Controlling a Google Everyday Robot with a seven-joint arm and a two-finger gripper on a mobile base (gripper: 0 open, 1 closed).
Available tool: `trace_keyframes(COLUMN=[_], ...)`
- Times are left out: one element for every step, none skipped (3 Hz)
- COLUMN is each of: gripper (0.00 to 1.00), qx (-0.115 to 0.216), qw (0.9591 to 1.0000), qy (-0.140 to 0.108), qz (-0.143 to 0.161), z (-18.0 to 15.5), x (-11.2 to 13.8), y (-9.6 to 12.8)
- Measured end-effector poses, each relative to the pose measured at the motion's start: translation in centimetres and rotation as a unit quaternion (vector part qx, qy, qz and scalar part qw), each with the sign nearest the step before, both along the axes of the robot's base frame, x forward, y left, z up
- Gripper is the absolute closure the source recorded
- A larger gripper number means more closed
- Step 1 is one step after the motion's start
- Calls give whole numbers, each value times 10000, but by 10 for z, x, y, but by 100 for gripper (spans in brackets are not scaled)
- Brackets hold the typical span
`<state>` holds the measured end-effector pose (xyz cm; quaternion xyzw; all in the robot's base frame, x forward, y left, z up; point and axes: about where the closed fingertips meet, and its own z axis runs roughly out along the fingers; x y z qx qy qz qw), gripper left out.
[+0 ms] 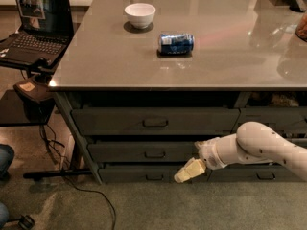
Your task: Open bottom drawer
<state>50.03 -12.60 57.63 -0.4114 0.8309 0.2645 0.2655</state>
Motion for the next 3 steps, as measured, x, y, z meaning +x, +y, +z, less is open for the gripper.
trace_keyframes(gripper=[0, 0, 0], qx=[-109, -75, -76], qw=[9990, 9967, 9967], qy=[121, 408, 409], qz=[407, 696, 697], z=[1, 0, 0], x=[-7, -28, -28], y=[-5, -2, -2])
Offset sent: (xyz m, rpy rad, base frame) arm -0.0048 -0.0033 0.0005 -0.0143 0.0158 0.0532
